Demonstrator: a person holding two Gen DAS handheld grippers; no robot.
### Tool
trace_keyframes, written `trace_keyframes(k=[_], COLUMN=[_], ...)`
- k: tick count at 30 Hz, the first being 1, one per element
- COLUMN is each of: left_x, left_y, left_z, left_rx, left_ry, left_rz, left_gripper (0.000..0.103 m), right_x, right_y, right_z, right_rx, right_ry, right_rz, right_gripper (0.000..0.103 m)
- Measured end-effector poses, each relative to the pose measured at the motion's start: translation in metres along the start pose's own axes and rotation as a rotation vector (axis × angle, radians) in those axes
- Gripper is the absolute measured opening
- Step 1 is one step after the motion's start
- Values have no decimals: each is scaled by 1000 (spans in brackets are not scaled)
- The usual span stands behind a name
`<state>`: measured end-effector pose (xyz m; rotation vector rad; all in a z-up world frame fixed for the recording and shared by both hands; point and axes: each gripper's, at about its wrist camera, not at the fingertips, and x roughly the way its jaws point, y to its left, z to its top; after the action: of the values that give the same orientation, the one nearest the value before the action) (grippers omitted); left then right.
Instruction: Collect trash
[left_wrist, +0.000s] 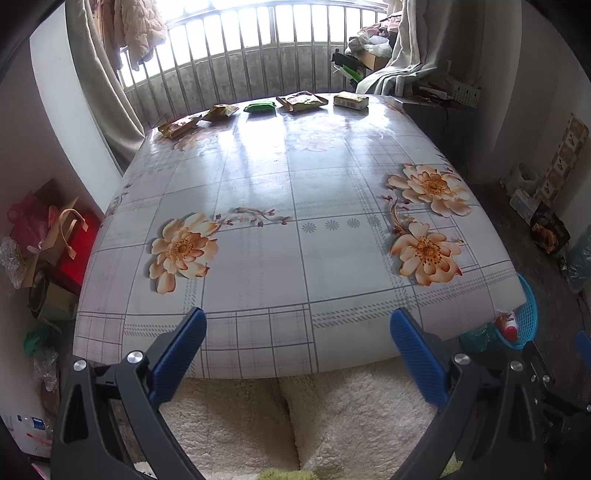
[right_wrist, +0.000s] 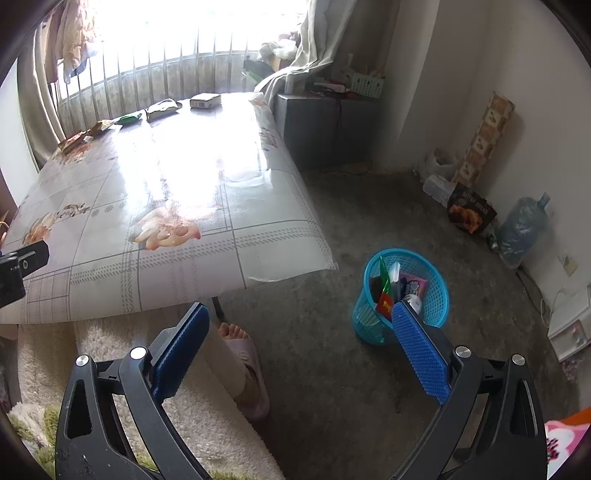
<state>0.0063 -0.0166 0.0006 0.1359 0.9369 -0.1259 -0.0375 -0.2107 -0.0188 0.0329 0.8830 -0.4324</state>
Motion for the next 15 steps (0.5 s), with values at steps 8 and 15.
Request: trace_keyframes(k=[8, 15], left_x=[-3, -4], left_y=[-3, -7], left_z=[-1, -2], left_rx=[12, 23], left_ry=[-6, -2], left_rz=[-5, -10], left_gripper=[98, 98], right_x=[-1, -2], right_y=[0, 0], right_z=[1, 1], right_rx=[-2, -1], right_ry=[-4, -11], right_rz=[0, 2], right_gripper=[95, 95])
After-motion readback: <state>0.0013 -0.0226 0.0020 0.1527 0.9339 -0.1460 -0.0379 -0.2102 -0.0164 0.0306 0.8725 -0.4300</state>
